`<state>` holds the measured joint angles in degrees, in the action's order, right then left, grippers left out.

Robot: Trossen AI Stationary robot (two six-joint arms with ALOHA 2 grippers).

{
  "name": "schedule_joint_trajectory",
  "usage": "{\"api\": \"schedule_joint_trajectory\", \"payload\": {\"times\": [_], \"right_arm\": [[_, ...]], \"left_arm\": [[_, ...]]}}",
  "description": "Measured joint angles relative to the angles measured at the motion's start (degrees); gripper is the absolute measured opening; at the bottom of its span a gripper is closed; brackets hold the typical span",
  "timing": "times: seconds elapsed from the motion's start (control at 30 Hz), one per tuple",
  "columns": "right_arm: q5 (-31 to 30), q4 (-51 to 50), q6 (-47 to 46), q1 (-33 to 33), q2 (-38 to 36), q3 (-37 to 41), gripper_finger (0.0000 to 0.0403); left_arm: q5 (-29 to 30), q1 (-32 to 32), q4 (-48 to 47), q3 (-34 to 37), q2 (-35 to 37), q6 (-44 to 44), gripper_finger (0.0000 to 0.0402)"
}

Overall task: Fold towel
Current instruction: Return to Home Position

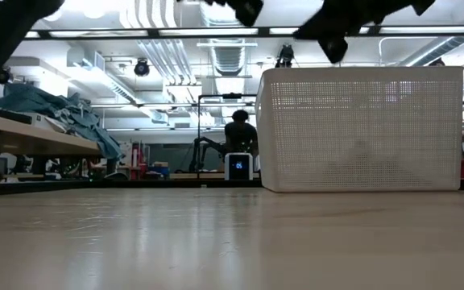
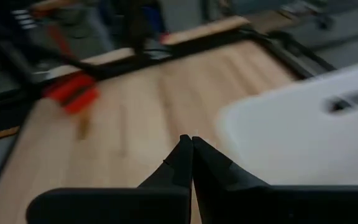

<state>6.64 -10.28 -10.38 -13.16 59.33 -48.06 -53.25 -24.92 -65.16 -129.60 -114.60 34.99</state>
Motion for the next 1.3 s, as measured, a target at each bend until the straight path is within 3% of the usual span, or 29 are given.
{"api": "schedule_joint_trajectory", "payload": {"times": [0.23,0.37,0.5,0.73,0.87,0.97,1.13,1.3], "right_arm": [[-0.2,7.3,2.6,14.4,0.0,1.5,0.0000],[-3.7,8.9,4.3,20.4,-0.7,1.3,0.0000],[-10.4,8.9,7.0,24.8,-1.6,1.3,0.0000],[-14.9,9.9,10.5,29.1,-4.8,1.3,0.0000],[-15.9,9.5,11.1,30.8,-6.7,1.5,0.0000],[-15.9,9.5,11.3,31.7,-7.6,2.3,0.0000],[-15.9,9.2,11.1,31.8,-8.1,4.1,0.0000],[-17.5,9.3,11.4,31.8,-8.4,5.7,0.0000]], "left_arm": [[0.3,8.6,-0.6,0.0,4.7,-2.7,0.0075],[1.0,12.5,-1.0,0.0,8.4,-3.1,0.0075],[1.2,15.9,-0.5,0.0,10.3,-3.4,0.0075],[4.5,18.4,2.3,1.5,10.8,-5.7,0.0075],[0.9,18.6,16.1,10.9,10.9,-8.9,0.0075],[-1.8,19.0,33.6,22.7,10.9,-17.1,0.0075],[2.1,20.0,55.6,41.2,12.6,-28.4,0.0075],[8.6,20.4,82.2,57.8,19.7,-39.5,0.0075]]}}
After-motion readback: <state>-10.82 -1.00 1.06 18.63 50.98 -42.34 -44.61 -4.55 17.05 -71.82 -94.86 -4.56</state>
